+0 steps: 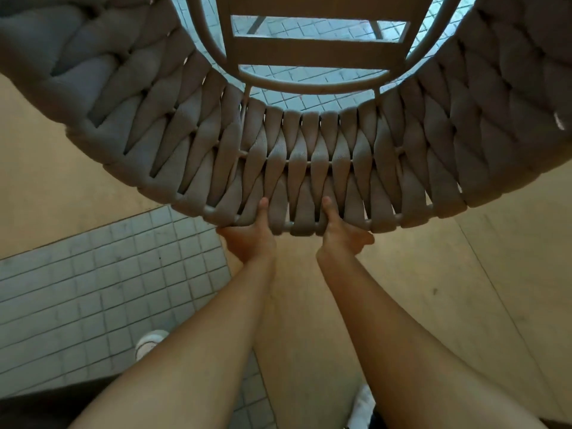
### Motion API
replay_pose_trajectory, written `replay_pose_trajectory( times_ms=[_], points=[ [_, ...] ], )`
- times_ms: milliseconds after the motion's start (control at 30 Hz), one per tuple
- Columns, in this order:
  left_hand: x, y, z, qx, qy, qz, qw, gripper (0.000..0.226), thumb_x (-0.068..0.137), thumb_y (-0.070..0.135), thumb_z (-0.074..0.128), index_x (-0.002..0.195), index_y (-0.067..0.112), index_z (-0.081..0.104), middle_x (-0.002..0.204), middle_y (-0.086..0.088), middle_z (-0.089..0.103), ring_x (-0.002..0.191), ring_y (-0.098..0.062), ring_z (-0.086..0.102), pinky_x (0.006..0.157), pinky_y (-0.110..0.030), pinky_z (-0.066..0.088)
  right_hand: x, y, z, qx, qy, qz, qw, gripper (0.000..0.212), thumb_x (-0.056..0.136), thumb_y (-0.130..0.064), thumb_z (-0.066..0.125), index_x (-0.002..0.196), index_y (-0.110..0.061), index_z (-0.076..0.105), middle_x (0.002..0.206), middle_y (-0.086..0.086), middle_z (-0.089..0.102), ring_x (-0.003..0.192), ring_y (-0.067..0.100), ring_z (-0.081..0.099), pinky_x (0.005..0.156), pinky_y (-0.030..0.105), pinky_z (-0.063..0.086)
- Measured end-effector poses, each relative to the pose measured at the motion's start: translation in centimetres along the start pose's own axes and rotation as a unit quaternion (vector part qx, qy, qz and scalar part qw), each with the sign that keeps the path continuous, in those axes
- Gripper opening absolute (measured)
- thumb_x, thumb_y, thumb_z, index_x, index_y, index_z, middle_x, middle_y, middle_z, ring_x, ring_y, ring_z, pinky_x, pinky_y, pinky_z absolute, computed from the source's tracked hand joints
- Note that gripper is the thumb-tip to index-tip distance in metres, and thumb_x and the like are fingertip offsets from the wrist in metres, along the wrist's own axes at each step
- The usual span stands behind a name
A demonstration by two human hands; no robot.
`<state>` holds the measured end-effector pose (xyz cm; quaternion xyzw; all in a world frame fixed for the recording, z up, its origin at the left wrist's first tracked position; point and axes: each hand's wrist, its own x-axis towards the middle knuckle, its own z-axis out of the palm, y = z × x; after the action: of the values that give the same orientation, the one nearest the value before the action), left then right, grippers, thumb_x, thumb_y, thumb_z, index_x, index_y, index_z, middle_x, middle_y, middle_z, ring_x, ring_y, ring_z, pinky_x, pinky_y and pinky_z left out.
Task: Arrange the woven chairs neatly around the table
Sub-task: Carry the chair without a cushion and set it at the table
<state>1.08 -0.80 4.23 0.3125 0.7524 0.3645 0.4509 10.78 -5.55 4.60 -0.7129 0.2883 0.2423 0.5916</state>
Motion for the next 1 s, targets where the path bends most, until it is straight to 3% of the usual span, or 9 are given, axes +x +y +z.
replay_pose_trajectory(
  times_ms=[133,200,300,467,533,633,733,900,1000],
  points=[
    [-4.6,3.8,-2.8,0.000,-0.038,0.046,0.998,0.072,0.083,0.043,0.078,0.137,0.016,0.037,0.132,0.000,0.058,0.113,-0.010,0.059,0.066,0.001,0.043,-4.2,-4.9,-2.4,-0.015,0.005,-0.005,1.000,0.108,0.051,-0.041,0.100,0.133,-0.015,0.034,0.125,0.011,0.060,0.106,0.030,0.062,0.080,0.024,0.042],
    [-7.0,6.3,-4.5,0.018,-0.055,0.078,0.995,0.061,0.091,0.039,0.070,0.136,0.017,0.034,0.127,0.001,0.054,0.111,-0.010,0.059,0.069,0.000,0.045,-6.7,-7.5,-3.6,-0.014,-0.009,-0.016,1.000,0.100,0.053,-0.037,0.100,0.125,-0.020,0.033,0.119,0.005,0.060,0.096,0.022,0.060,0.073,0.014,0.044],
    [-10.0,9.7,-7.3,0.069,-0.079,0.105,0.989,0.060,0.097,0.043,0.059,0.141,0.015,0.030,0.127,-0.005,0.051,0.106,-0.016,0.059,0.080,-0.023,0.053,-10.5,-10.9,-5.0,-0.006,-0.020,-0.027,0.999,0.092,0.056,-0.031,0.100,0.115,-0.024,0.030,0.099,-0.008,0.054,0.080,0.012,0.054,0.049,0.001,0.039],
    [-13.6,16.3,-13.0,0.187,-0.060,0.195,0.961,0.056,0.093,0.043,0.063,0.130,0.014,0.033,0.128,-0.006,0.034,0.110,-0.011,0.030,0.091,-0.038,0.039,-17.1,-16.2,-6.6,-0.034,0.006,-0.015,0.999,0.089,0.060,-0.028,0.099,0.117,-0.024,0.031,0.104,-0.004,0.055,0.085,0.014,0.058,0.076,0.020,0.047],
    [-14.2,19.0,-15.4,0.262,-0.096,0.323,0.904,0.050,0.089,0.043,0.060,0.122,0.015,0.034,0.123,-0.011,0.039,0.111,-0.021,0.035,0.096,-0.043,0.036,-19.5,-18.3,-7.0,-0.044,0.011,-0.010,0.999,0.087,0.061,-0.027,0.098,0.116,-0.024,0.031,0.098,-0.006,0.054,0.076,0.011,0.057,0.080,0.024,0.048],
    [-14.1,23.0,-17.5,0.360,-0.176,0.522,0.753,0.057,0.081,0.046,0.059,0.121,0.013,0.037,0.120,-0.012,0.041,0.113,-0.030,0.041,0.098,-0.047,0.032,-22.5,-21.0,-7.4,-0.058,0.016,-0.010,0.998,0.082,0.063,-0.023,0.096,0.114,-0.022,0.032,0.090,-0.010,0.050,0.069,-0.001,0.052,0.079,0.025,0.049],
    [-13.5,27.6,-18.0,0.396,-0.213,0.640,0.623,0.073,0.068,0.047,0.071,0.124,0.014,0.038,0.122,-0.007,0.037,0.110,-0.031,0.040,0.096,-0.043,0.031,-25.4,-23.8,-7.4,-0.067,0.023,-0.011,0.997,0.079,0.064,-0.017,0.094,0.113,-0.021,0.032,0.091,-0.008,0.050,0.071,0.000,0.053,0.076,0.026,0.051],
    [-12.6,35.5,-16.0,0.520,-0.238,0.649,0.503,0.091,0.071,0.045,0.075,0.148,0.018,0.033,0.142,-0.007,0.045,0.133,-0.031,0.041,0.110,-0.050,0.031,-29.5,-28.1,-6.2,-0.079,0.031,-0.028,0.996,0.079,0.064,-0.019,0.092,0.112,-0.022,0.029,0.098,0.000,0.049,0.070,0.016,0.054,0.076,0.026,0.048],
    [-12.7,39.6,-14.4,0.615,-0.269,0.576,0.467,0.068,0.086,0.040,0.063,0.149,0.027,0.039,0.147,-0.001,0.051,0.139,-0.028,0.043,0.112,-0.057,0.030,-31.1,-30.1,-5.3,-0.093,0.013,-0.034,0.995,0.079,0.066,-0.026,0.091,0.113,-0.020,0.028,0.098,0.001,0.048,0.066,0.012,0.050,0.074,0.027,0.046]
  ],
)
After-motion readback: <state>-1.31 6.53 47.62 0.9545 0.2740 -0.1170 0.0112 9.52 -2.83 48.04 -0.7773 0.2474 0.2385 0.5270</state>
